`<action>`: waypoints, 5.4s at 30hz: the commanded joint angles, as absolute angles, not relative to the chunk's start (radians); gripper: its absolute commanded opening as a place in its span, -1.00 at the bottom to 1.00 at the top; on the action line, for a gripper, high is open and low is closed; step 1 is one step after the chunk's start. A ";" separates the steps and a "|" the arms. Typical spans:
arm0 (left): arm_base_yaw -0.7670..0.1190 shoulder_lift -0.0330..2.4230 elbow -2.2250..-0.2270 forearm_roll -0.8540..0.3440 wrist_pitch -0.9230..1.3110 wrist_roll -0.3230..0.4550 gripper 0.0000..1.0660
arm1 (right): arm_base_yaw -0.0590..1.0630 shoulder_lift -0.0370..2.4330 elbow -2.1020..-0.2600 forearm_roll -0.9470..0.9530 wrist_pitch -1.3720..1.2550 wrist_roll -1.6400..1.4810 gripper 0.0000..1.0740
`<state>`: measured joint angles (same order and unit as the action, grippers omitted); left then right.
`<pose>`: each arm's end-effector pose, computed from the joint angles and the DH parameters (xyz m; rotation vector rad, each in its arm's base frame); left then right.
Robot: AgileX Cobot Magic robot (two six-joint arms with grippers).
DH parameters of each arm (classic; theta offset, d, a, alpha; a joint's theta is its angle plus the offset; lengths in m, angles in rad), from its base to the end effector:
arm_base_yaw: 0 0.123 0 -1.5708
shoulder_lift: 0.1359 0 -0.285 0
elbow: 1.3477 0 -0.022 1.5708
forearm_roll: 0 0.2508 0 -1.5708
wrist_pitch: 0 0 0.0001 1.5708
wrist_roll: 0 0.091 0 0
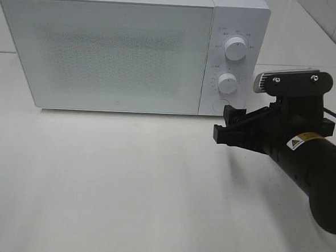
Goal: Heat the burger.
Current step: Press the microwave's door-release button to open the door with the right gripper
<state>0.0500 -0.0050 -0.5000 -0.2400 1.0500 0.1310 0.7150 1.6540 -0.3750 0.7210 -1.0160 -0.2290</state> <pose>-0.0055 -0.0191 0.2800 0.0916 2.0078 -0.1711 0.2199 0.1233 0.1532 -0.0640 1.8265 0.0863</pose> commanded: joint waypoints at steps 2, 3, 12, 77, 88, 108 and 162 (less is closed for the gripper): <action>0.052 -0.012 -0.499 -0.241 1.036 0.129 0.88 | 0.768 1.722 -0.374 0.777 -1.089 -0.244 0.40; 0.052 -0.012 -0.499 -0.241 1.036 0.129 0.88 | 0.768 1.722 -0.374 0.777 -1.089 -0.244 0.40; 0.052 -0.012 -0.499 -0.241 1.036 0.129 0.88 | 0.786 1.762 -0.374 0.796 -1.100 -0.165 0.40; 0.052 -0.012 -0.499 -0.240 1.036 0.129 0.88 | 0.593 1.994 -0.597 0.553 -1.059 1.400 -1.00; 0.052 -0.012 -0.499 -0.240 1.036 0.129 0.88 | 0.517 2.066 -0.678 0.471 -1.034 1.480 -1.00; 0.052 -0.012 -0.499 -0.240 1.036 0.130 0.88 | 0.492 2.168 -0.812 0.496 -1.014 1.473 -1.00; 0.052 -0.012 -0.499 -0.240 1.036 0.129 0.88 | 0.495 2.038 -0.809 0.485 -0.847 1.444 -1.00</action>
<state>0.0500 -0.0050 -0.5000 -0.2400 1.0500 0.1310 0.4990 2.0620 -0.8060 0.5240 -0.8360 1.4390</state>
